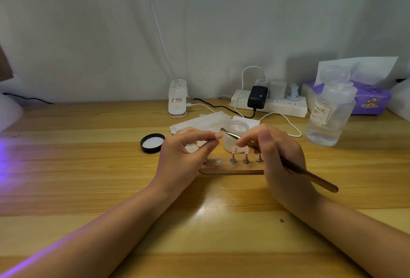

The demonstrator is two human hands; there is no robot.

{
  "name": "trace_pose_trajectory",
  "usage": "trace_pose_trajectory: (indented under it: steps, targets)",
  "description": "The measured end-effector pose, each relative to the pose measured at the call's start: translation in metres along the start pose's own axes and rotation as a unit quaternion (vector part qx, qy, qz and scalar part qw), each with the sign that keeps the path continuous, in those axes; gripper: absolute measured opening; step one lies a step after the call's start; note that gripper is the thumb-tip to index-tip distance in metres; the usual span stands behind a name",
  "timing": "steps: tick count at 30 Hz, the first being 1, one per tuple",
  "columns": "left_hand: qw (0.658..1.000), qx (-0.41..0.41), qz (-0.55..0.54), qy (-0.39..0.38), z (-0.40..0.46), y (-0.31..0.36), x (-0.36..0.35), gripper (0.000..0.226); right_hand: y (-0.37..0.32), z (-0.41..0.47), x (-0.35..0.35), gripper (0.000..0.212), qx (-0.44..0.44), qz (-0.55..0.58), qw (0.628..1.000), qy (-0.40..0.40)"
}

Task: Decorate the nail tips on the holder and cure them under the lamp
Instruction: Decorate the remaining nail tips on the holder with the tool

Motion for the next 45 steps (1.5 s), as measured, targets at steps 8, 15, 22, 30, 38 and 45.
trace_pose_trajectory:
  steps: [8,15,22,30,38,45]
  targets:
    - [1.000,0.004,0.002,0.002,0.000,-0.001,0.000,0.023,0.006,-0.001,0.001,0.038,-0.049,0.034,0.998,0.010]
    - [1.000,0.003,0.006,0.003,0.001,0.000,0.000,0.023,-0.001,-0.001,-0.002,0.038,0.029,-0.021,0.999,-0.016]
    - [1.000,0.004,0.001,0.000,0.000,0.000,0.000,0.022,0.008,-0.001,0.002,0.038,-0.056,0.046,0.997,0.027]
    - [1.000,0.003,0.003,0.000,0.001,0.000,0.000,0.024,-0.001,-0.001,-0.003,0.043,0.031,-0.024,0.999,-0.023]
    - [1.000,0.008,0.008,-0.003,0.001,0.000,0.000,0.022,0.004,-0.001,0.001,0.034,-0.032,0.028,0.999,0.009]
    - [1.000,0.008,0.003,-0.001,0.001,0.001,0.000,0.022,0.004,-0.001,-0.001,0.037,-0.020,0.008,1.000,-0.001]
Point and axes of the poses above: each hand's wrist, its own z-axis towards the middle knuckle, its own x-axis out of the back of the hand, y = z × x, the point moved 3 cm from there along z, towards the middle knuckle, and after that the axes turned 3 degrees about -y, right-handed, at the moved point
